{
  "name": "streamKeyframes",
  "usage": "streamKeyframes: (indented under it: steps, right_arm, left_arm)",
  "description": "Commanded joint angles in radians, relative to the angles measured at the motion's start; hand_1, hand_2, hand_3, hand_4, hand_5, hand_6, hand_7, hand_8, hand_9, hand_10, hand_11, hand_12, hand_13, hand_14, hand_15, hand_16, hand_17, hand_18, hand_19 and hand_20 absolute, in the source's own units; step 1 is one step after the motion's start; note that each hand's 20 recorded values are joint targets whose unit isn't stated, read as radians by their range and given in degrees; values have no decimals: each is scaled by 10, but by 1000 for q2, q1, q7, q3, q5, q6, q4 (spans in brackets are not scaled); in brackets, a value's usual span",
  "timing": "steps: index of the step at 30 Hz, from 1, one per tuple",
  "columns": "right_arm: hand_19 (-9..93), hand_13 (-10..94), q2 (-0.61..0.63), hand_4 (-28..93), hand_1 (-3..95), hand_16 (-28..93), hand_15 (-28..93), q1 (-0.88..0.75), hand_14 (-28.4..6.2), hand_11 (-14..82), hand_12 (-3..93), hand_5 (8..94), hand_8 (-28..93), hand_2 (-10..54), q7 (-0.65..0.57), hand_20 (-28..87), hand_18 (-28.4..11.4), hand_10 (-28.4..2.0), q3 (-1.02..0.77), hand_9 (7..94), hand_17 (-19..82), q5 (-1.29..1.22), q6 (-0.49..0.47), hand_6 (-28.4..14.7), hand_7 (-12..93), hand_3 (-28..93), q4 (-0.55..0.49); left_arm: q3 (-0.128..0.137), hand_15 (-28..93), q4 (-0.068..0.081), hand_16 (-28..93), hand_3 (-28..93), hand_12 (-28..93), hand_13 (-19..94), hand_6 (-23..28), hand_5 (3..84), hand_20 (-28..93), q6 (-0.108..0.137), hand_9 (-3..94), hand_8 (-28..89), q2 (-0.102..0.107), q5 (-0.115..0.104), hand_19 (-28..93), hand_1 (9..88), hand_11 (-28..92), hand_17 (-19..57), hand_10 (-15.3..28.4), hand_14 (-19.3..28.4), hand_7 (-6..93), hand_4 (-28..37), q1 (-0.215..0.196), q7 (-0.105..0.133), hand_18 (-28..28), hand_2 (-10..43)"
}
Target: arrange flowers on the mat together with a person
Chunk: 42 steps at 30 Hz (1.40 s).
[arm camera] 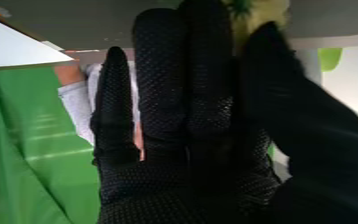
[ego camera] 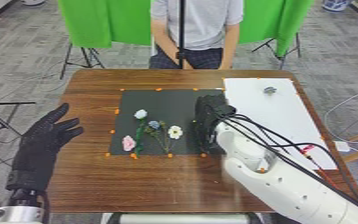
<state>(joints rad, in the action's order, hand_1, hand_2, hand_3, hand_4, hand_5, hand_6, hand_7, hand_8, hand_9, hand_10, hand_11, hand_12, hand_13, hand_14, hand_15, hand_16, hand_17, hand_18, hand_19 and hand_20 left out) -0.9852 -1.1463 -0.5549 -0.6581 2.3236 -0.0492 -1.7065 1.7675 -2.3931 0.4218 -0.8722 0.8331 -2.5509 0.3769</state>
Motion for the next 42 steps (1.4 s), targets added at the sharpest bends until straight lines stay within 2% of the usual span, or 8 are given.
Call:
streamKeyframes:
  steps: [1, 13, 20, 26, 30, 36, 40, 42]
  right_arm:
    - [742, 691, -3, -283, 421, 171, 589, -4, -87, 335, 203, 696, -97, -95, 1, 121, -179, -106, -17, 798, 190, 66, -45, 37, 147, 717, -36]
    - [736, 675, 28, -283, 387, 163, 599, -51, -102, 337, 197, 668, -128, -95, -8, 129, -191, -113, -103, 784, 180, 0, -59, 26, 139, 706, -132]
    - [711, 635, 0, -272, 325, 147, 579, -329, -131, 282, 175, 647, -125, -37, 25, 122, -207, -136, -466, 737, 165, -357, -5, 5, 128, 683, -336]
    - [639, 524, -75, -251, 241, 107, 574, -567, -180, 213, 154, 566, -113, 32, 113, 113, -220, -179, -758, 608, 107, -758, 20, -22, 120, 680, -441]
    - [616, 486, -148, -250, 230, 98, 563, -679, -190, 196, 150, 533, -112, 42, 172, 112, -225, -191, -906, 566, 89, -1077, -22, -24, 115, 687, -445]
    - [600, 439, -177, -249, 217, 92, 560, -799, -207, 174, 149, 509, -106, 44, 241, 121, -241, -198, -996, 516, 80, -1271, 12, -19, 110, 702, -448]
    - [571, 402, -215, -253, 210, 86, 529, -844, -209, 153, 149, 482, -103, 42, 308, 124, -245, -195, -1062, 481, 58, -1400, -115, -16, 107, 712, -413]
    - [560, 387, -214, -256, 208, 86, 516, -854, -212, 145, 149, 469, -102, 43, 332, 126, -248, -194, -1060, 469, 49, -1388, -102, -13, 105, 711, -415]
  left_arm:
    - [0, 504, 4, -93, 796, 109, 243, 51, 322, 119, 4, 352, -117, 1, -3, 490, 201, 242, -97, 184, 269, 166, -283, -10, -5, 226, 41]
    - [-4, 505, -6, -93, 796, 108, 243, 51, 322, 116, 25, 351, -117, -4, -9, 491, 202, 243, -97, 184, 269, 166, -283, -39, 13, 225, 42]
    - [-6, 505, -6, -94, 800, 108, 236, 51, 323, 115, 20, 347, -116, -19, 0, 490, 202, 242, -97, 186, 267, 165, -283, -37, 5, 224, 39]
    - [6, 503, -9, -97, 802, 106, 230, 51, 322, 114, 14, 339, -116, -30, 6, 489, 203, 243, -97, 185, 262, 164, -283, -47, -2, 222, 38]
    - [8, 501, -11, -98, 800, 103, 229, 50, 319, 112, 15, 334, -116, -35, 6, 487, 204, 242, -97, 184, 260, 161, -283, -53, 2, 221, 38]
    - [8, 495, -10, -98, 792, 101, 226, 49, 315, 109, 8, 325, -116, -33, 5, 479, 197, 240, -97, 179, 256, 158, -283, -60, 14, 219, 43]
    - [10, 489, -8, -97, 790, 99, 222, 48, 314, 106, -1, 320, -115, -38, 6, 471, 193, 235, -98, 177, 253, 156, -283, -62, 9, 220, 45]
    - [8, 486, -6, -96, 790, 99, 221, 47, 313, 105, -2, 318, -114, -41, 9, 468, 192, 234, -98, 176, 252, 154, -283, -58, 10, 219, 44]
